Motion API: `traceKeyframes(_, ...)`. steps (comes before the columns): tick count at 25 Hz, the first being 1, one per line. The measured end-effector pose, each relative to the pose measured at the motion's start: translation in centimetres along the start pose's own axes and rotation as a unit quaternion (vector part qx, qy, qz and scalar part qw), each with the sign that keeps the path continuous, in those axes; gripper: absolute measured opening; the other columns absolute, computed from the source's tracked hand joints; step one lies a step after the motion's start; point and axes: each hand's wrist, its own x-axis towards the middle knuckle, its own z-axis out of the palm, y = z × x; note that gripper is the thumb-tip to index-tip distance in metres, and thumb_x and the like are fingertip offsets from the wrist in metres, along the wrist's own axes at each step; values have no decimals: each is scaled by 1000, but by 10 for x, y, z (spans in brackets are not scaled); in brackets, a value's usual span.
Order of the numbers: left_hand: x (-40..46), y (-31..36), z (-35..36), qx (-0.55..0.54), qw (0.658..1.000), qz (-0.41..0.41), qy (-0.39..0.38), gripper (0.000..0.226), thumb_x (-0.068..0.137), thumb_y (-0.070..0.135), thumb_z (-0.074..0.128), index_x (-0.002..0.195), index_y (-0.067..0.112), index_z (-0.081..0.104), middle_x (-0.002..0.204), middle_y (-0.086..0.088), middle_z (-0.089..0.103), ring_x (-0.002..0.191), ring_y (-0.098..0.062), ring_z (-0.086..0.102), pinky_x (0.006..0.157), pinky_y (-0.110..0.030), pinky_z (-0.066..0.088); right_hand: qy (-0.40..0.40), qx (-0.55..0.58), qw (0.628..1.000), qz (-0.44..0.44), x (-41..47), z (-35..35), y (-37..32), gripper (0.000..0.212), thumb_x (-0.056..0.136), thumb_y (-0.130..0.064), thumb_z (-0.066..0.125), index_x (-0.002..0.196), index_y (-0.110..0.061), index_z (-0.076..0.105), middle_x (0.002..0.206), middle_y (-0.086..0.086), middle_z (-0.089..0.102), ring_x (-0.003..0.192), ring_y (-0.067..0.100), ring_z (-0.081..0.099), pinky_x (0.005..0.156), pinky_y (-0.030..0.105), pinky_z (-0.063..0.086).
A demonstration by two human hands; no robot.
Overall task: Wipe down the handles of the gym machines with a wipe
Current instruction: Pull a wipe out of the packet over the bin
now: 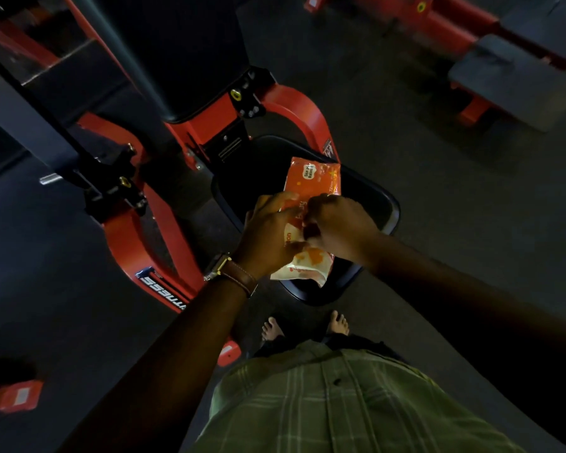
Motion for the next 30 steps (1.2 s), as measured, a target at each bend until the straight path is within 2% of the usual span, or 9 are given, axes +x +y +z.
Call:
traceKeyframes(4, 8, 1, -6, -31, 999, 3, -13, 76, 66, 28, 91, 133, 13, 58, 142, -5, 50, 129, -25, 42, 108, -41, 40, 9, -29, 999, -26, 1, -7, 0, 46, 92, -36, 64, 132, -14, 55, 131, 4, 57, 114, 20, 59, 89, 29, 47)
traceKeyframes(10, 14, 1, -8, -90, 995, -4, -50, 102, 65, 24, 92, 147, 16, 32, 144, -13, 42, 132, -29, 44, 101, -46, 47, 93, 169, 977, 93, 19, -14, 24, 16, 97, -19, 61, 109, -10, 66, 106, 5, 70, 97, 17, 68, 84, 27, 51)
traceKeyframes(15, 19, -6, -9, -88, 993, 60, -51, 85, 59, 23, 95, 133, 11, 55, 146, -9, 39, 135, -28, 39, 107, -52, 42, 86, 319, 929, 166, 38, -17, 37, 11, 97, -16, 61, 103, -12, 70, 102, 0, 70, 98, 13, 67, 92, 40, 56)
traceKeyframes(17, 23, -10, -9, -103, 991, 57, -56, 95, 56, 27, 96, 138, 11, 51, 147, -8, 37, 135, -27, 39, 108, -51, 43, 172, 350, 909, 145, 30, -14, 33, 6, 94, -18, 66, 99, -15, 70, 95, -10, 67, 92, 5, 66, 87, 35, 57)
traceKeyframes(19, 26, -12, -8, -107, 991, 51, -61, 102, 56, 27, 97, 143, 12, 45, 149, -8, 36, 137, -26, 39, 108, -51, 43, 273, 285, 915, 75, 10, -10, 27, 9, 90, -24, 73, 96, -19, 68, 94, -12, 64, 85, 1, 62, 76, 21, 52)
traceKeyframes(20, 26, -13, -7, -108, 991, 50, -62, 103, 57, 26, 96, 144, 11, 44, 150, -8, 35, 138, -26, 37, 109, -50, 43, 272, 235, 933, 35, 0, -7, 23, 12, 89, -28, 73, 97, -20, 69, 95, -9, 65, 83, 2, 61, 73, 18, 48)
traceKeyframes(23, 24, -13, -4, -124, 990, 56, -48, 102, 58, 22, 95, 145, 9, 42, 152, -9, 33, 140, -26, 35, 111, -46, 41, 119, 63, 991, 22, -11, 4, 8, 21, 96, -30, 62, 111, -18, 69, 110, 0, 67, 95, 13, 65, 81, 25, 49)
traceKeyframes(26, 22, -13, -2, -141, 987, 65, -38, 102, 58, 24, 94, 144, 10, 43, 152, -7, 34, 140, -25, 36, 112, -47, 41, 49, -44, 998, 25, 4, 3, -6, 29, 98, -28, 56, 123, -15, 64, 124, 3, 62, 104, 20, 64, 85, 33, 54)
traceKeyframes(30, 20, -15, -1, -174, 983, 60, -29, 105, 55, 41, 87, 145, 10, 42, 151, -7, 37, 139, -24, 40, 110, -47, 43, 20, -171, 985, -20, 21, -4, -20, 29, 94, -27, 62, 118, -12, 64, 116, 5, 65, 100, 24, 66, 75, 33, 54)
